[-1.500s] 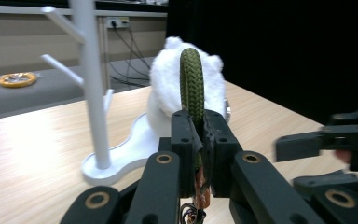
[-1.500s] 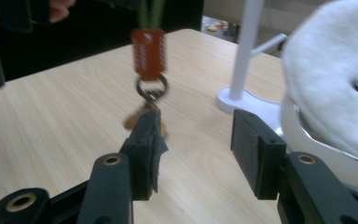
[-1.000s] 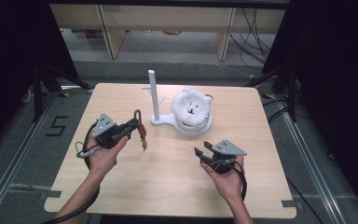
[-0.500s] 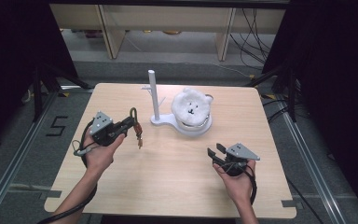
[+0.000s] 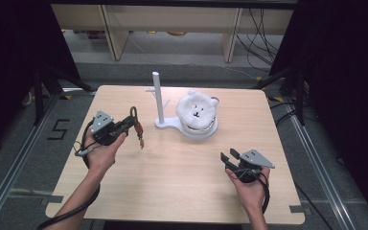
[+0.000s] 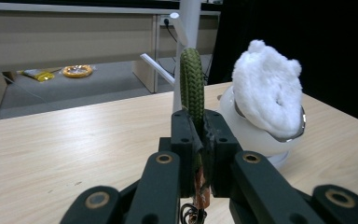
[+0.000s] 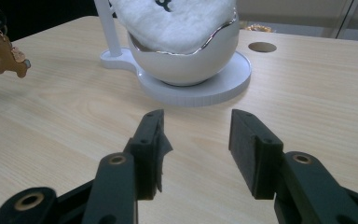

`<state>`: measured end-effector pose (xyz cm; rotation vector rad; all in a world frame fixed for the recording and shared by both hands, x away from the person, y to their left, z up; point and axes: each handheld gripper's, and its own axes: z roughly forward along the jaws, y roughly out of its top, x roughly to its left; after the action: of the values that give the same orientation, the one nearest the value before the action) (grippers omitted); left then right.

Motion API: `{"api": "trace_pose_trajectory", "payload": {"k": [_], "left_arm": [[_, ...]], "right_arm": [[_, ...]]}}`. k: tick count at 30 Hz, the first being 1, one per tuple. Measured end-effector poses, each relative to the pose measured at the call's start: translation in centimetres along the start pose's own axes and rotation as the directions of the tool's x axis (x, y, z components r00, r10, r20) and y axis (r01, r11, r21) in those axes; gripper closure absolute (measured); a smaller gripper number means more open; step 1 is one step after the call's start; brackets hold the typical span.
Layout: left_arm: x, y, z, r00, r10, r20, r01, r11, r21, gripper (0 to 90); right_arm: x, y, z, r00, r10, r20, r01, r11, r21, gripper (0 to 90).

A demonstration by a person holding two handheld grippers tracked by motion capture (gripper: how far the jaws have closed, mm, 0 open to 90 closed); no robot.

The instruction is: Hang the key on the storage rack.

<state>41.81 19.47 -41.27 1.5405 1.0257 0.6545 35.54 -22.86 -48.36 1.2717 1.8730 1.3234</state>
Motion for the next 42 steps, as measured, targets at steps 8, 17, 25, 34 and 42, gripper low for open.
{"api": "trace_pose_trajectory", "payload": {"k": [8, 17, 25, 34, 42], "left_arm": [[0.0, 0.7, 0.8, 0.9993, 0.011, -0.036, -0.011, 0.9999, 0.003, 83.7], [0.0, 1.1, 1.5, 0.9992, 0.013, -0.038, -0.012, 0.9999, 0.006, 83.7], [-0.2, 1.1, 2.1, 0.9993, 0.007, -0.038, -0.007, 0.9999, 0.012, 83.7], [-0.2, 2.0, 3.1, 0.9989, 0.004, -0.048, -0.004, 0.9999, 0.01, 83.7], [-0.1, 2.6, 3.9, 0.9987, -0.001, -0.051, 0.002, 1.0, 0.009, 83.7]], "right_arm": [[-0.9, -0.5, 0.0, 1.0, -0.007, 0.004, 0.007, 1.0, -0.001, 56.6], [-1.1, -1.0, 0.0, 0.9988, 0.047, 0.015, -0.047, 0.999, -0.004, 56.7], [-1.0, -1.2, -0.2, 0.9975, 0.07, 0.011, -0.07, 0.998, 0.01, 56.9], [-1.3, -1.3, -0.1, 0.9991, 0.041, 0.011, -0.041, 0.999, -0.017, 57.2], [-1.5, -1.5, -0.1, 0.9989, 0.047, -0.002, -0.047, 0.999, -0.011, 56.8]]}}
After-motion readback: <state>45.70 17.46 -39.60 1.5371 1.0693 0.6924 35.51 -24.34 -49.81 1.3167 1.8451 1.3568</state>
